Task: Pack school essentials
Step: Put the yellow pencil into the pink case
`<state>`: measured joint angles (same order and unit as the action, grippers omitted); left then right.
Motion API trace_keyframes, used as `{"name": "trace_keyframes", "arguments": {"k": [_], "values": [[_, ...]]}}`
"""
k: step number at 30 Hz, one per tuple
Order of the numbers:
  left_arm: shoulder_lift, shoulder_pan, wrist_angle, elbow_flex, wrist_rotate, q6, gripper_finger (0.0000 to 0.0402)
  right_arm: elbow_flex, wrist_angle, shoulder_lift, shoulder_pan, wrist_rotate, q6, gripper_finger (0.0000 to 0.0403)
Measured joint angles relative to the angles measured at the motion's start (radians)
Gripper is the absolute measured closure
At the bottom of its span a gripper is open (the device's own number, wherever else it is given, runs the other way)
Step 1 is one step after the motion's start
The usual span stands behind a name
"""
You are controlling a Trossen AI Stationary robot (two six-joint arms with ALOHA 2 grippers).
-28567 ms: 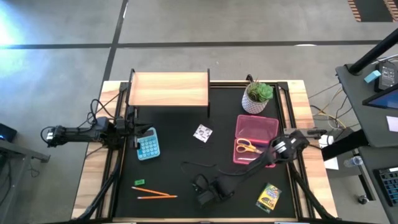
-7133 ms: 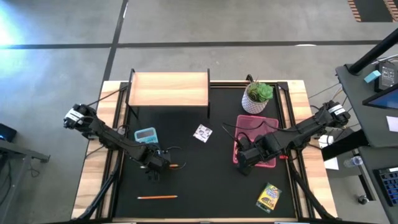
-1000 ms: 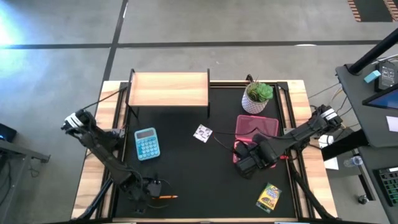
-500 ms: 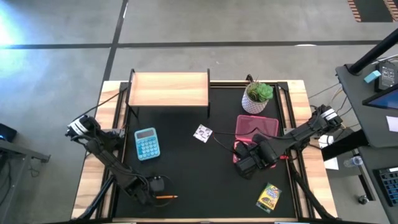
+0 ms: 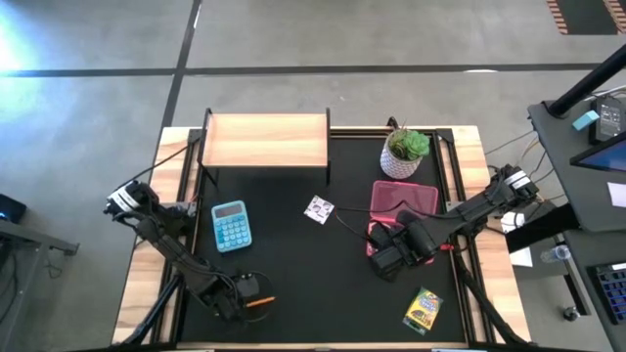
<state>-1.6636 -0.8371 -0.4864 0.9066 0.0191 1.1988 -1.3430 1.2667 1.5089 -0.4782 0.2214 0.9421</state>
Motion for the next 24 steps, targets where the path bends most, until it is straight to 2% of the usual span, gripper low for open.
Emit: {"name": "trace_keyframes", "arguments": {"k": [3,8,14,18,24], "values": [[0.039,0.020,-0.010,0.006,-0.027,-0.004,0.0399,0.000,-0.001,0.000,0.000,0.000,0.000,0.0271],[0.138,0.066,0.005,0.030,-0.159,-0.035,0.0400,-0.010,-0.066,-0.002,-0.006,0.003,-0.049,0.0271],[0.256,0.138,0.054,0.058,-0.378,-0.127,0.0401,-0.016,-0.400,-0.027,-0.021,0.030,-0.211,0.0271],[0.332,0.199,0.240,0.055,-0.512,-0.276,0.0401,-0.016,-0.672,-0.041,-0.019,0.046,-0.313,0.0271],[0.392,0.271,0.636,0.059,-0.528,-0.635,0.0400,-0.016,-0.988,-0.063,0.014,0.099,-0.415,0.0253]]}}
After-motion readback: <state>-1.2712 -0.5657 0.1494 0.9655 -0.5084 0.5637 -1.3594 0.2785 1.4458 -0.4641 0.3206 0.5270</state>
